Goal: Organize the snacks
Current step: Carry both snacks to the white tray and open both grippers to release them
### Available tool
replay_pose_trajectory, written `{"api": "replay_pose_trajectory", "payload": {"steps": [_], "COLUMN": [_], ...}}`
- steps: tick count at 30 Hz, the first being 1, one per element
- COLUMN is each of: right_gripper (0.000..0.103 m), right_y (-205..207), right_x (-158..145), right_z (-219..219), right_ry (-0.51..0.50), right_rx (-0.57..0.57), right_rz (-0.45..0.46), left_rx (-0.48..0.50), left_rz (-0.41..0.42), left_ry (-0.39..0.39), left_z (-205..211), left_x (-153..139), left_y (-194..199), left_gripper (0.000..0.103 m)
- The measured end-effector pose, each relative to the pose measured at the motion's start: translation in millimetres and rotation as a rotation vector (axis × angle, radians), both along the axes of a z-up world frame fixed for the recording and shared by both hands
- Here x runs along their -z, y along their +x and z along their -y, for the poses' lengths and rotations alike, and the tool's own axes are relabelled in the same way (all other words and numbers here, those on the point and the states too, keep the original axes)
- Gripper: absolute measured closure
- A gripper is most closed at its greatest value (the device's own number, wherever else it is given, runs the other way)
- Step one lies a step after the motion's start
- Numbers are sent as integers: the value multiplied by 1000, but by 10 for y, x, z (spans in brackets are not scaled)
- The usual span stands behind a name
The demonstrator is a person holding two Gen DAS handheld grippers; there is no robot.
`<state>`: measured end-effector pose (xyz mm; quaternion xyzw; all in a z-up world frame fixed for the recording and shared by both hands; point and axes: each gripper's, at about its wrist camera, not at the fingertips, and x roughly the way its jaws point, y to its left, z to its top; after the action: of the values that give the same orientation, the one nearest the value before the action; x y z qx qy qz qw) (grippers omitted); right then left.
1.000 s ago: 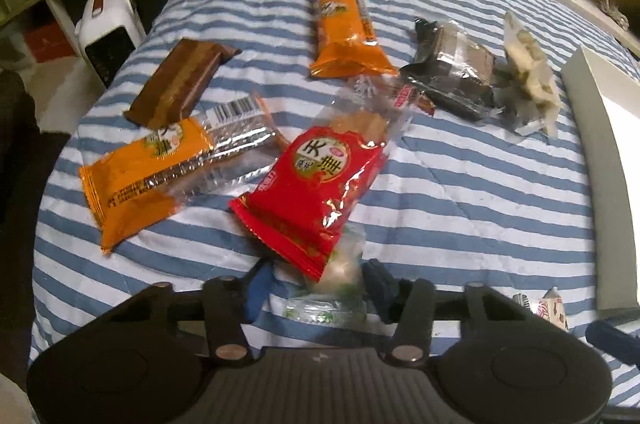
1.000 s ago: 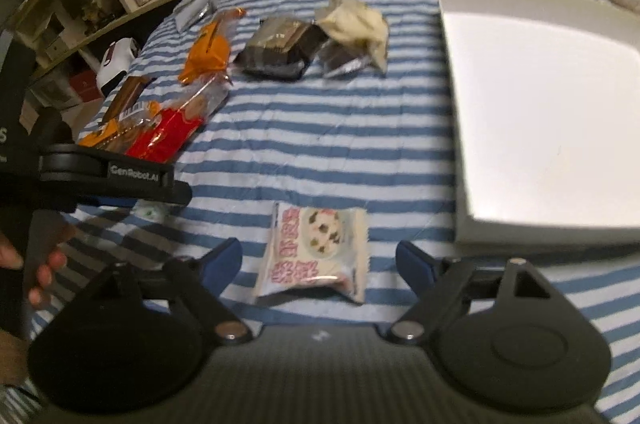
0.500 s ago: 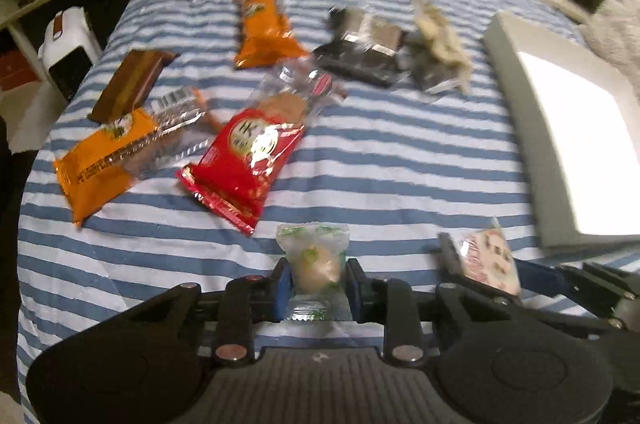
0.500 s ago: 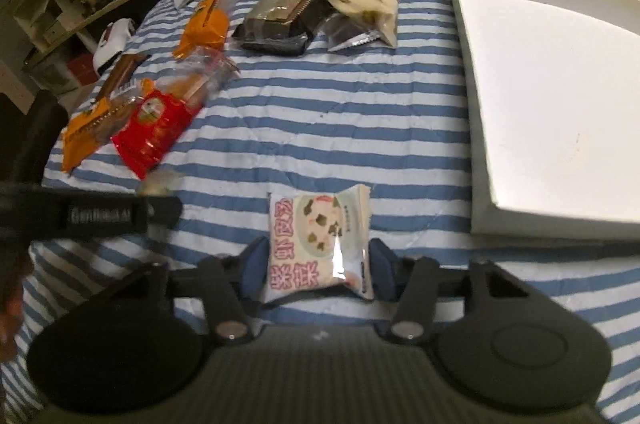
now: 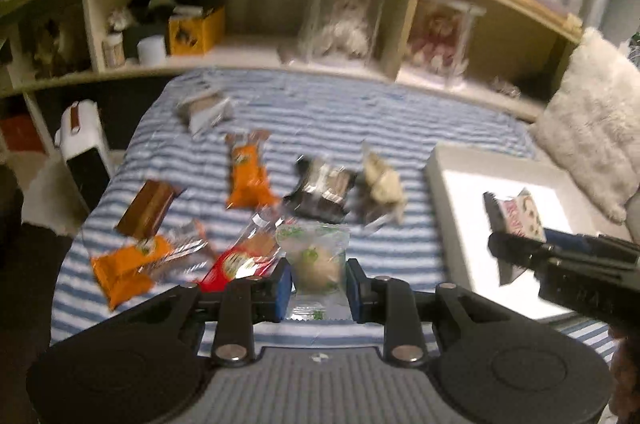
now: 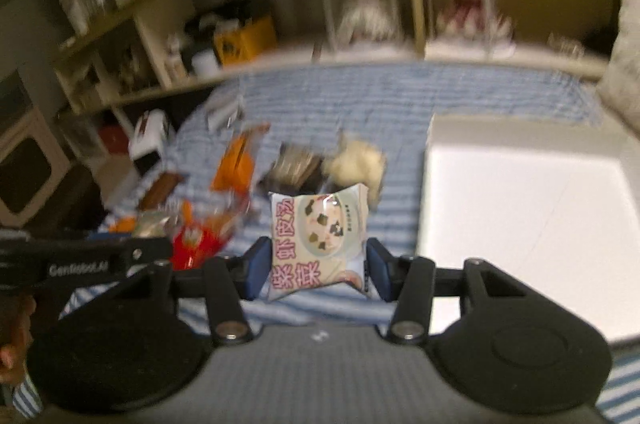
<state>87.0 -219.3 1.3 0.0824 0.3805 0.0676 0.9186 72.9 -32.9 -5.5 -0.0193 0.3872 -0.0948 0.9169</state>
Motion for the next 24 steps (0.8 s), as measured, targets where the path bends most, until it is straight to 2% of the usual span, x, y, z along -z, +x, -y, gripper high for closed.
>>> {"api": "replay_pose_trajectory", "payload": {"steps": [6, 13, 24], "right_gripper": [45, 44, 43], "right_y": [42, 57, 9], "right_x": [-228, -259, 19], "right_z": [460, 1069, 1950], "right_ry": [-54, -124, -133], "right_rx": [86, 164, 300], "right_rz": [58, 69, 7], "left_rx": [56, 139, 248], "left_rz": [39, 58, 3], "left_ry": [0, -17, -16], "left_z": [440, 1126, 2099], "left_x": [-160, -219, 66], "left_y": [67, 211, 425], "left_gripper": [73, 73, 72]}}
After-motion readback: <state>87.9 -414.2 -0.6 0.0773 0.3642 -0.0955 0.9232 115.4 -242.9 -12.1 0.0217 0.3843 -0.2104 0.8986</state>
